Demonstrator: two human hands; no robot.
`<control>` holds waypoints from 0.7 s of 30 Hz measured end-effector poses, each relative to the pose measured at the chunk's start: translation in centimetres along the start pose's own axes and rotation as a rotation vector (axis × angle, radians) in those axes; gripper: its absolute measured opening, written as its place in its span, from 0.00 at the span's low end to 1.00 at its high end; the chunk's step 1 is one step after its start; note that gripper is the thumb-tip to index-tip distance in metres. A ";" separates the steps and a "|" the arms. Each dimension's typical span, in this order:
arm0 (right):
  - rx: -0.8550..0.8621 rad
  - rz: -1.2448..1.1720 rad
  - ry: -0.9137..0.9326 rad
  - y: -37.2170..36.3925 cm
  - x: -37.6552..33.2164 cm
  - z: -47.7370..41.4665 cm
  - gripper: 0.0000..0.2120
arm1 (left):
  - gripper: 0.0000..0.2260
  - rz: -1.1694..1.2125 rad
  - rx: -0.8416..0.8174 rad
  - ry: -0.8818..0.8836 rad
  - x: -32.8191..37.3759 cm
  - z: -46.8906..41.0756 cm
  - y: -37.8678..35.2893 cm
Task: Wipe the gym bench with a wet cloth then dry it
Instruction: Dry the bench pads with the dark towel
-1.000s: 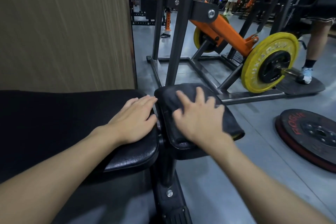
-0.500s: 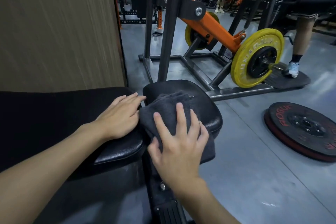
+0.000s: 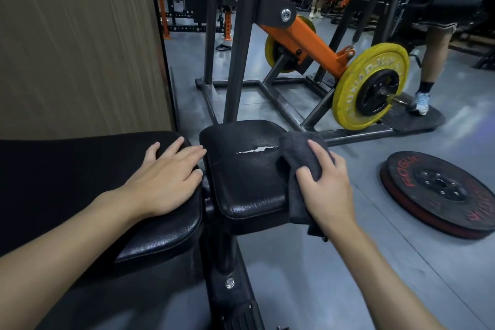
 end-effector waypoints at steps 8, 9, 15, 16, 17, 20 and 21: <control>-0.394 0.430 0.057 -4.5 -3.0 -8.7 0.31 | 0.24 0.013 -0.009 -0.007 0.1 0.0 0.0; -0.414 0.426 0.051 -5.3 -3.2 -9.8 0.31 | 0.24 0.018 -0.008 -0.008 0.2 0.1 0.0; -0.565 0.401 0.151 -9.8 -4.7 -14.8 0.36 | 0.24 0.000 -0.013 -0.017 0.3 -0.2 0.0; -0.593 0.412 0.185 -10.5 -5.1 -15.2 0.34 | 0.24 -0.001 -0.011 -0.017 0.3 -0.3 0.0; -0.619 0.427 0.215 -11.1 -5.7 -15.3 0.32 | 0.24 0.005 -0.004 -0.017 0.2 -0.3 0.0; -0.687 0.491 0.289 -13.0 -7.6 -15.5 0.21 | 0.26 0.052 0.023 -0.020 0.0 -0.2 0.1; -0.693 0.522 0.317 -13.7 -8.4 -15.3 0.20 | 0.26 0.078 0.035 -0.015 -0.1 -0.2 0.2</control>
Point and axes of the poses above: each hand's wrist, its own z-axis away from the middle knuckle, its own y-axis out of the back of the hand, x = y × z, the point moved 7 cm from there along -z, towards the middle knuckle, and after that the axes turned 2 degrees about y, right-handed, at the moved point
